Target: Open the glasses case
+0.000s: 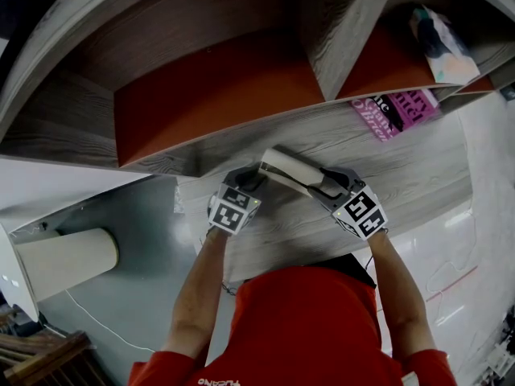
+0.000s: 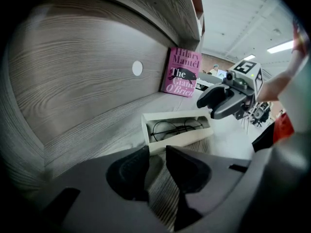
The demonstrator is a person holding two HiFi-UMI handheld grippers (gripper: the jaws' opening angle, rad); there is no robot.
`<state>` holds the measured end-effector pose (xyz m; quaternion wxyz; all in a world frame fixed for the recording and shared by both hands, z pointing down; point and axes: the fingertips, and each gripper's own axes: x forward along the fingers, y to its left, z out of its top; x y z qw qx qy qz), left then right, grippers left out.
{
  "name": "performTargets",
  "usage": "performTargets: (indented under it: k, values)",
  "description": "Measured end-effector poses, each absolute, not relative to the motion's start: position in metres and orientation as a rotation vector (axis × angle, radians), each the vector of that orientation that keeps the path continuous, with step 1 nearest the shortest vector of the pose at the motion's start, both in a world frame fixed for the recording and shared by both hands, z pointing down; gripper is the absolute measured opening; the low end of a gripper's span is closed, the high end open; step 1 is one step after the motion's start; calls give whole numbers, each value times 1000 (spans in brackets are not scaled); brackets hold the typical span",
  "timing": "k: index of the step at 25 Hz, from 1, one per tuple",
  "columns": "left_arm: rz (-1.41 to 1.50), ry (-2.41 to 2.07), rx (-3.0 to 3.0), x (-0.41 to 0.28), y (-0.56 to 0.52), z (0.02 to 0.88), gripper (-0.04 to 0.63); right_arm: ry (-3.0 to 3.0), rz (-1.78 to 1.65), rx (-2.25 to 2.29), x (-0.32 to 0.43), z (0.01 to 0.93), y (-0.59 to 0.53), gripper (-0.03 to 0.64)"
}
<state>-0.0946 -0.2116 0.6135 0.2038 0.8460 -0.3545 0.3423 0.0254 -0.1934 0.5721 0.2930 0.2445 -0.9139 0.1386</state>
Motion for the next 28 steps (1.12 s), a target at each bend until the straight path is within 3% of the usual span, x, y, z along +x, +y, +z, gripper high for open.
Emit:
performTargets:
  k: [13, 28]
  values:
    - [972, -1001, 2347, -94, -212, 613, 103, -2432, 281, 904, 46, 555, -234, 34]
    - [995, -1049, 2316, -93, -217, 613, 103, -2381, 313, 997, 61, 569, -267, 40]
